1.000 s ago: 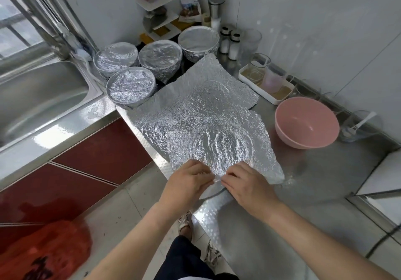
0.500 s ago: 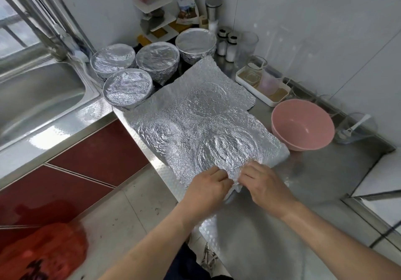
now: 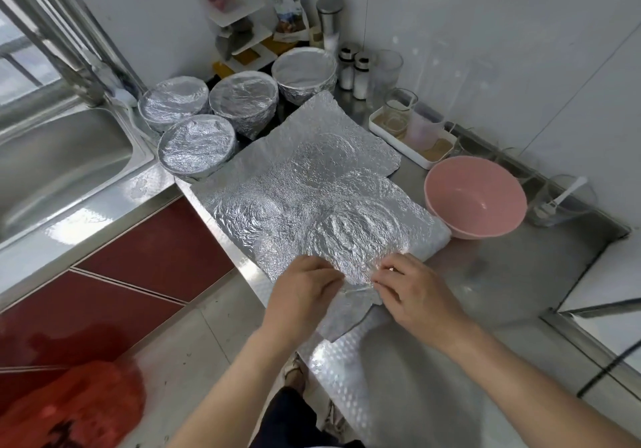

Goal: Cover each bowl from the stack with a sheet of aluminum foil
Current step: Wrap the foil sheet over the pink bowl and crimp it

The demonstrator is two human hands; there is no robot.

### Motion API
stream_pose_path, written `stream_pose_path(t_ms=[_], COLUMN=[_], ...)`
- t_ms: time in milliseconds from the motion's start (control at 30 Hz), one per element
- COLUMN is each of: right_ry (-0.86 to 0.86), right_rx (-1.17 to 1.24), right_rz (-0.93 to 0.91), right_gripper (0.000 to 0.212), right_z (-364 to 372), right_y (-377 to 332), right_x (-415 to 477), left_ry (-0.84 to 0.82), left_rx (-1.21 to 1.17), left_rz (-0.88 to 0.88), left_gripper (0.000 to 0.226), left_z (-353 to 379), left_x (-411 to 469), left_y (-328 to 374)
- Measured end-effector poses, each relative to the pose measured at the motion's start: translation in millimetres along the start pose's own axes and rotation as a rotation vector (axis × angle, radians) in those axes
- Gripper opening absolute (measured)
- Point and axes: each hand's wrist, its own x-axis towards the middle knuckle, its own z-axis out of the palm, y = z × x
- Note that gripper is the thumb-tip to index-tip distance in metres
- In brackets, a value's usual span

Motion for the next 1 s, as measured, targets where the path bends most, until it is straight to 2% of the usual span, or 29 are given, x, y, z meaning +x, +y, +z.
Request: stream_pose_path(t_ms=[133,200,333,467,600,867,1000], right_ry=[-0.028,-0.072,-0.078,-0.059,-0.052,-0.059,-0.057], right_rx=[-0.022,-0.090,-0.182,-0.230,-0.238,-0.268,-0.192], right_rz=[-0.064,-0.100,-0.142,-0.219,-0.326,-0.317,-0.243], right_gripper=[0.008,0.004,0.015,0.021,0.025,0.022,0.023], right_z=[15.4,23.2,25.9,20.0,9.8,3.7,6.9], right_y=[-0.4,3.7,9.1,11.3,21.2,38.9,36.2], right_x=[-0.3,-1.3,1.0,5.9,13.6,13.0,13.6], left_ry=[-0.113,-0.132,-0.125,-0.113,-0.113,-0.138,-0.145], left_rx=[0.063,0.080,0.121,0.183,0.235,0.266,0.261], left_rz=[0.100,0.112,0.187,0.259,0.293,0.176,0.125], left_gripper=[0.026,0.022,0.011,0.024,0.006,0.020,0.022], left_z=[-4.1,-3.5,-0.1,6.5,18.3,39.0,36.9], left_x=[-6.7,-6.5,-3.6,0.7,3.4,-1.3,-3.0], left_y=[-9.8,-11.9,-12.9,-12.0,-8.8,16.1,26.2])
